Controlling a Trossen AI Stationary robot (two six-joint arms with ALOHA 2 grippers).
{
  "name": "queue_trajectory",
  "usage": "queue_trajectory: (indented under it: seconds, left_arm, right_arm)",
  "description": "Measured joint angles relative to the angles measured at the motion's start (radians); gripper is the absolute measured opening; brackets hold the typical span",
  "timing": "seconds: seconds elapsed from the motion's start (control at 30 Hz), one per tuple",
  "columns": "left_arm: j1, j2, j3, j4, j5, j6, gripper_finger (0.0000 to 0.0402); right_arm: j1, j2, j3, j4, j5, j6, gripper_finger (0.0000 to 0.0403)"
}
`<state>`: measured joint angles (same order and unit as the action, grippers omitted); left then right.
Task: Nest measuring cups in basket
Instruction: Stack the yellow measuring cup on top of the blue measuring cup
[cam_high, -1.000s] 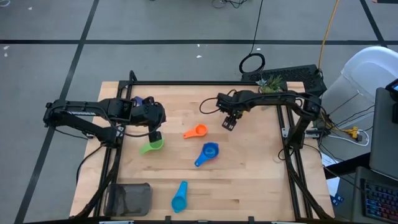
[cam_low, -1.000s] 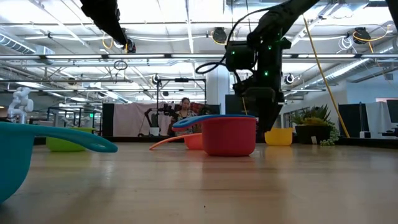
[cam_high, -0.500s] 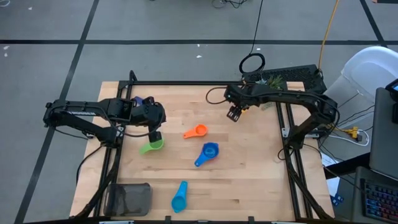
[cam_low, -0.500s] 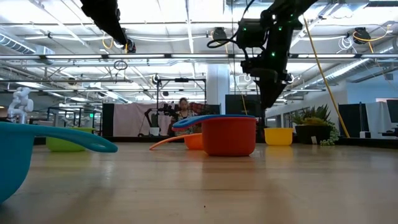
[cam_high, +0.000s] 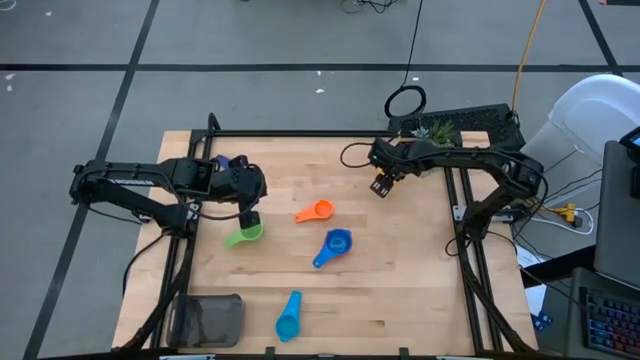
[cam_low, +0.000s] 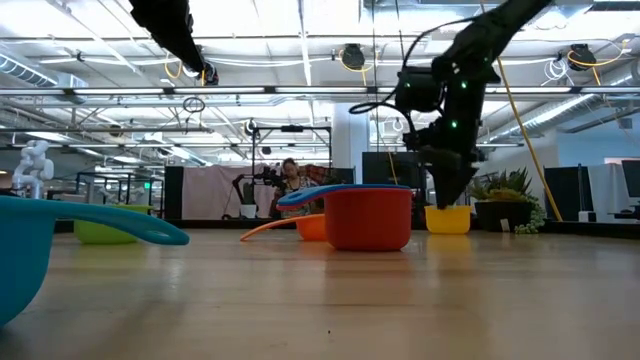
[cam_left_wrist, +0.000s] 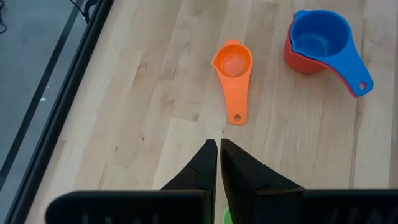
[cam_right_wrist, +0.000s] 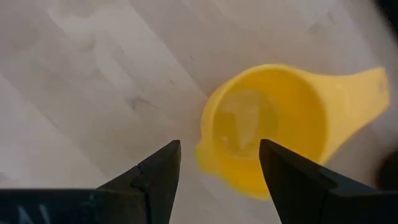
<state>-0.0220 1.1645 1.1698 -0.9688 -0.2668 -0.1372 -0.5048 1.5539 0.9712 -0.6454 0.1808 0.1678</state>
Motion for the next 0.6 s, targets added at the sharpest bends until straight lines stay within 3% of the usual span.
queue_trajectory:
  seconds: [0.2, 0.27, 0.4, 0.43, 0.6]
  left_arm:
    - [0.0, 0.0, 0.0, -0.001, 0.0, 0.0, 0.0026]
    - [0.0, 0.0, 0.0, -0.001, 0.0, 0.0, 0.0026]
    - [0.0, 0.0, 0.0, -0.001, 0.0, -0.001, 0.0026]
    - [0.0, 0.0, 0.0, -0.001, 0.0, -0.001, 0.0026]
    - [0.0, 0.0, 0.0, -0.001, 0.0, -0.002, 0.0026]
  right_arm:
    - [-0.01, 0.0, -0.104, 0.089, -0.079, -0.067, 0.0191]
    - [-0.002, 0.0, -0.125, 0.074, -0.081, -0.122, 0.0152]
    - [0.033, -0.001, -0.136, -0.008, -0.132, -0.279, 0.0028]
    - [0.045, -0.003, -0.135, -0.028, -0.14, -0.315, 0.0018]
    - [0.114, -0.002, -0.134, -0.14, -0.151, -0.461, 0.0025]
